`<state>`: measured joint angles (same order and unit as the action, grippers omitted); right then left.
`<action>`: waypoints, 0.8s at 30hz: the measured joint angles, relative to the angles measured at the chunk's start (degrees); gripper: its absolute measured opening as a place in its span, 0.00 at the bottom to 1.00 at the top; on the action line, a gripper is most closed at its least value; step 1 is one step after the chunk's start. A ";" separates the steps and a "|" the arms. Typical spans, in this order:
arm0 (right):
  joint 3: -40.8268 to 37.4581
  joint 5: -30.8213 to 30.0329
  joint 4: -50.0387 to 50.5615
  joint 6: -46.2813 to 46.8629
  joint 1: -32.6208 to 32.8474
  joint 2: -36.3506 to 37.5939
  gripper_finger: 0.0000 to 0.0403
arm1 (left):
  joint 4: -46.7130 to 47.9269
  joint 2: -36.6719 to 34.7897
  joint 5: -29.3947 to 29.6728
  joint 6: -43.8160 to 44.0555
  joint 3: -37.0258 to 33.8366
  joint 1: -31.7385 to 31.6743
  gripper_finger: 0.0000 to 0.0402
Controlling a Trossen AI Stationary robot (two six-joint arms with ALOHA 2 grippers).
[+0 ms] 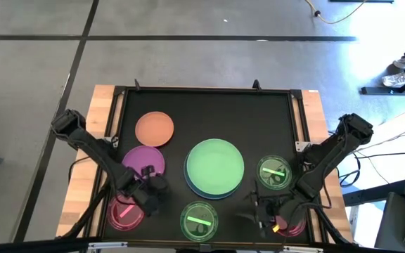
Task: Stack plastic plates
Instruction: Stack the violet plate on top of the light green plate
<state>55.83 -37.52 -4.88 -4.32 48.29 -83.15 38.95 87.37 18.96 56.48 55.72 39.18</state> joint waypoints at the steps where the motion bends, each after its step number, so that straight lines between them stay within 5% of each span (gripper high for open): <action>1: 0.00 -0.01 0.32 0.12 0.02 0.00 0.29 | 1.28 0.00 0.03 1.54 -0.66 0.34 0.28; 24: -0.02 0.00 2.09 1.12 -0.33 0.00 0.29 | 5.17 0.02 1.09 9.00 -5.85 0.72 0.28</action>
<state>55.81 -37.52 -2.79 -3.20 47.97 -83.15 44.13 87.39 20.06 65.49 49.87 39.90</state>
